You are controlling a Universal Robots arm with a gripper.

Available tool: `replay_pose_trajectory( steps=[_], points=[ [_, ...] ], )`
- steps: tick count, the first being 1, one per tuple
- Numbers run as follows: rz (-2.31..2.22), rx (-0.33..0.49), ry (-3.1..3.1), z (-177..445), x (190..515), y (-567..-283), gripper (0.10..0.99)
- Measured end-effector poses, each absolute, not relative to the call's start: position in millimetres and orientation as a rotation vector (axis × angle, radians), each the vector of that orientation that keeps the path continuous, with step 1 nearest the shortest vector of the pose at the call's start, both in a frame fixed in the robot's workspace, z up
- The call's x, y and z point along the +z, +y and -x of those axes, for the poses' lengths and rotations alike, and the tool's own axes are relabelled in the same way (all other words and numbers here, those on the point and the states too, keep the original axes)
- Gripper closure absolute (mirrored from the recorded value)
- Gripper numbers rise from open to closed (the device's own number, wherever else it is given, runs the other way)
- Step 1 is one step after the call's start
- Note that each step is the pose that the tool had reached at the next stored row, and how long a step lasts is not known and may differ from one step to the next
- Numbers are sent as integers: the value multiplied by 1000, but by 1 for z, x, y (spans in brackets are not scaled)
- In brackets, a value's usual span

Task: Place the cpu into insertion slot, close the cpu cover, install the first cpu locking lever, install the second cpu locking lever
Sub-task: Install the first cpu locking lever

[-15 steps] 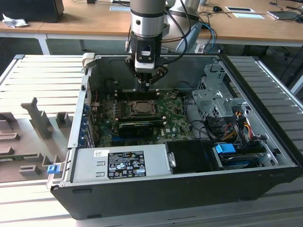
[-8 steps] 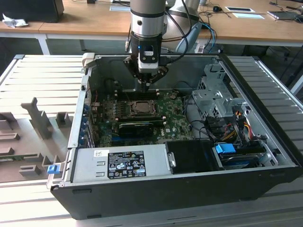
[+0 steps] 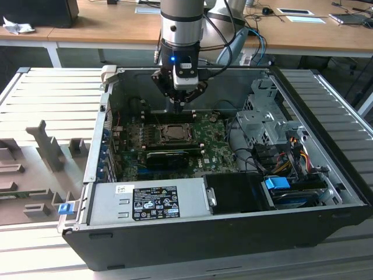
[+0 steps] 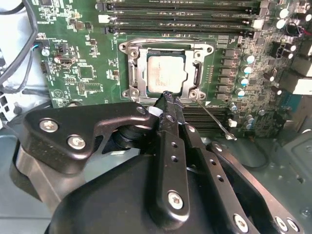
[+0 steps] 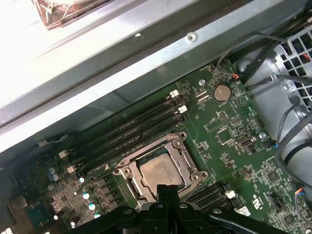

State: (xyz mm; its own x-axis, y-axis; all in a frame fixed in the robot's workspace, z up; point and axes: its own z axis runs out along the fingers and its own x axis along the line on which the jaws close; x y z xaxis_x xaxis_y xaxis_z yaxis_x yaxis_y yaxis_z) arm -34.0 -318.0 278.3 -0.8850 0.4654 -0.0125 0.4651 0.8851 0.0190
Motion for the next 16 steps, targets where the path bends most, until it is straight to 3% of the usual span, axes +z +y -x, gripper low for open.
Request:
replay_pose_trajectory(
  steps=[16],
  points=[
    [-471,26,3091,34,278,-318,980]
  ],
)
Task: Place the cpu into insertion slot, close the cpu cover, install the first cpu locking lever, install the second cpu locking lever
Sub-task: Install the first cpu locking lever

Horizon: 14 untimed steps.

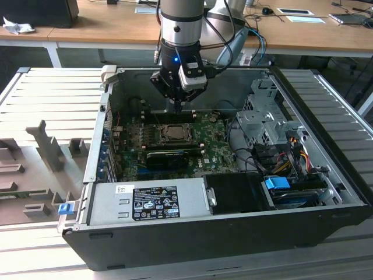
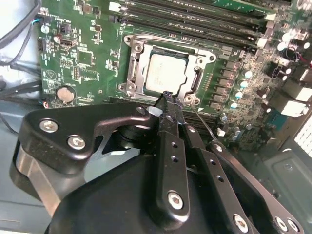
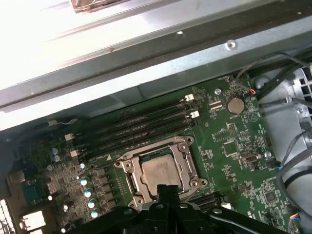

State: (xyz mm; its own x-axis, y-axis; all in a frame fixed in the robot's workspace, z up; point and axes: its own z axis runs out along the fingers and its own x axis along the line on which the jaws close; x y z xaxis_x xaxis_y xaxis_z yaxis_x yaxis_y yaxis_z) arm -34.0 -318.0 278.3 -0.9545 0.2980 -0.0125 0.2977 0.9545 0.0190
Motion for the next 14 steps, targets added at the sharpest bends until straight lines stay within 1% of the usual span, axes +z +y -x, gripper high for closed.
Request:
replay_pose_trajectory(
  steps=[14],
  points=[
    [-197,29,3122,34,278,-318,980]
  ],
)
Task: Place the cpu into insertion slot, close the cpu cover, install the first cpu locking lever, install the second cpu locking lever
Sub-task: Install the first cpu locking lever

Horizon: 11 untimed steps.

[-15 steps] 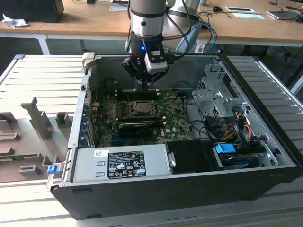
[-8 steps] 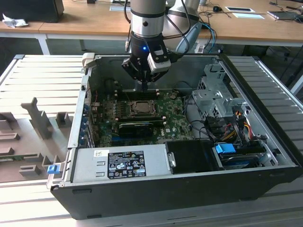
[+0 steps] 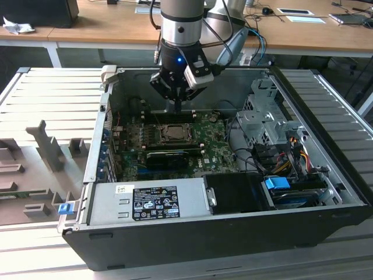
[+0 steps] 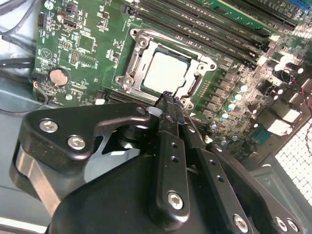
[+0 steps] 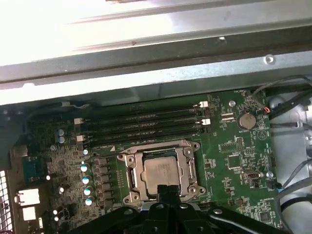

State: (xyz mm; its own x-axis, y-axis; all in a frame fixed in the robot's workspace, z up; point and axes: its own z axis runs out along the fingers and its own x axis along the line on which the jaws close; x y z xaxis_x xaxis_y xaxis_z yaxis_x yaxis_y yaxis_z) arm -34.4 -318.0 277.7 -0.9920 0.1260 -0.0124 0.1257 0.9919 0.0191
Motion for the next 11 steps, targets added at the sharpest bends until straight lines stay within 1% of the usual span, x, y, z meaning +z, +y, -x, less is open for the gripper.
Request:
replay_pose_trajectory(
  steps=[3,11],
  points=[
    [-137,29,3126,35,276,-318,980],
    [220,31,3123,35,274,-318,980]
  ],
)
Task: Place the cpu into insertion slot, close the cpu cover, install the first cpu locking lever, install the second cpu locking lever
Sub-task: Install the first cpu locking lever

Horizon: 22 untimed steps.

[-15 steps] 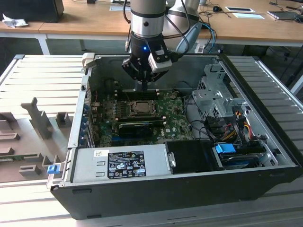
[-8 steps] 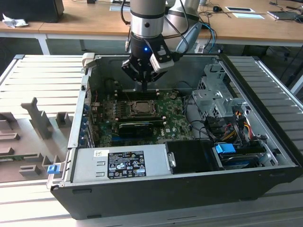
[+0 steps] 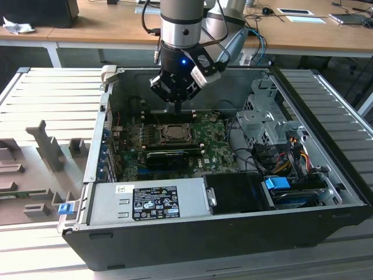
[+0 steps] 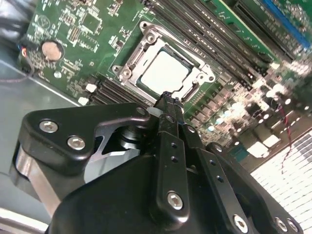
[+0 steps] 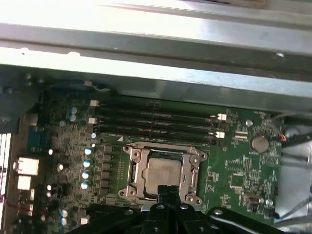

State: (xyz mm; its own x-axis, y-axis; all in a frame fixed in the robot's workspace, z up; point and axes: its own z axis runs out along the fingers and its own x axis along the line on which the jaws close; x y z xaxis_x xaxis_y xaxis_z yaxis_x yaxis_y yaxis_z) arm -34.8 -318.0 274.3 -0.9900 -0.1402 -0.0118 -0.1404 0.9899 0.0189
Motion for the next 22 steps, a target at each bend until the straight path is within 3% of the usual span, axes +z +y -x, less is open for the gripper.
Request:
replay_pose_trajectory(
  steps=[13,22],
  points=[
    [710,33,3053,35,273,-318,980],
    [491,36,3093,46,267,-318,980]
  ],
)
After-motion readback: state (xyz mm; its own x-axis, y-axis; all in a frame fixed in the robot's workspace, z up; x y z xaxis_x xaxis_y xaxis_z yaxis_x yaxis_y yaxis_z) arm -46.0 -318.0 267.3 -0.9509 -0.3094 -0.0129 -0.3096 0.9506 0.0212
